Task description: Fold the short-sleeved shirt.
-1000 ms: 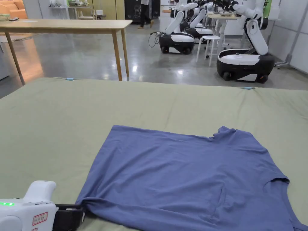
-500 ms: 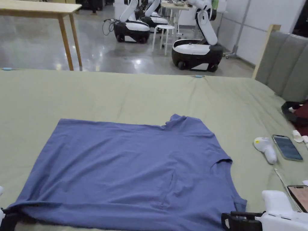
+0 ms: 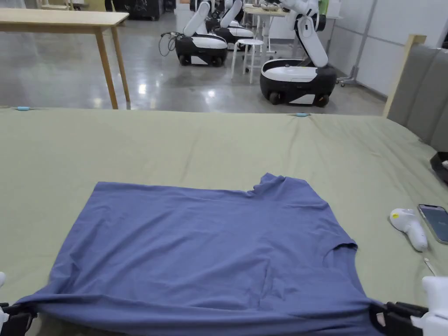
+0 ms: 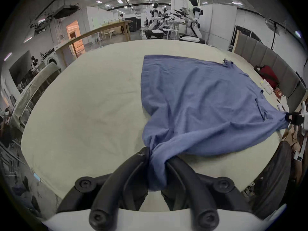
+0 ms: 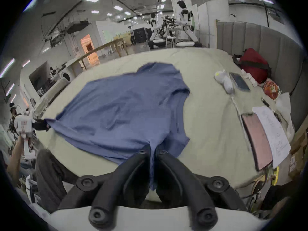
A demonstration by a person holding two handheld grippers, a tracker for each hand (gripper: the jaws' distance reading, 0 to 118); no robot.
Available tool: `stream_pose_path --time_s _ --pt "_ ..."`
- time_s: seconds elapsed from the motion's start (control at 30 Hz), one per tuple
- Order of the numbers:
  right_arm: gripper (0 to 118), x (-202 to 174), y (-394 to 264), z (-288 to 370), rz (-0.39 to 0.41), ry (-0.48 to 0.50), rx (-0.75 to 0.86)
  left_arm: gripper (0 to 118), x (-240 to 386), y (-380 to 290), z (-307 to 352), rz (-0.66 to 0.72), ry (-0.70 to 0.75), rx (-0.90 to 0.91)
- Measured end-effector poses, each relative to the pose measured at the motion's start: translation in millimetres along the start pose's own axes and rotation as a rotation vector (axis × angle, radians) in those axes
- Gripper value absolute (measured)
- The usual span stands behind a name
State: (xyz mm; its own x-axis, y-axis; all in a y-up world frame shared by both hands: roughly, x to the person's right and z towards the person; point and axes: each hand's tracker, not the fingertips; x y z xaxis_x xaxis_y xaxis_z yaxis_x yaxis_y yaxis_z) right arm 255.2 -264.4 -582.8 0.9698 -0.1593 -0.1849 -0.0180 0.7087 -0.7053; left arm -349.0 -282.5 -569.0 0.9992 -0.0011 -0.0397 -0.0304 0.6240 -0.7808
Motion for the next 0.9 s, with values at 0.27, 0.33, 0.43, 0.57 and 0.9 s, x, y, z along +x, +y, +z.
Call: stream_pose_path --time_s 0.27,0.33,0.43,0.57,0.9 --pt "7 5 88 -38 0.026 -0.022 0.048 11 2 75 -22 -0.007 -0.018 0.053" --pt "7 7 103 -54 0.031 -0.031 0.030 11 4 94 -35 -0.013 -0.016 0.051" --pt "7 11 120 -81 0.031 -0.045 -0.002 11 3 119 -60 -0.018 -0.011 0.035" --pt "7 22 130 -121 0.004 -0.051 -0.056 11 5 141 -97 -0.004 -0.019 -0.005" --pt "114 38 113 -154 -0.092 0.010 -0.045 114 -4 140 -131 0.105 -0.086 -0.040"
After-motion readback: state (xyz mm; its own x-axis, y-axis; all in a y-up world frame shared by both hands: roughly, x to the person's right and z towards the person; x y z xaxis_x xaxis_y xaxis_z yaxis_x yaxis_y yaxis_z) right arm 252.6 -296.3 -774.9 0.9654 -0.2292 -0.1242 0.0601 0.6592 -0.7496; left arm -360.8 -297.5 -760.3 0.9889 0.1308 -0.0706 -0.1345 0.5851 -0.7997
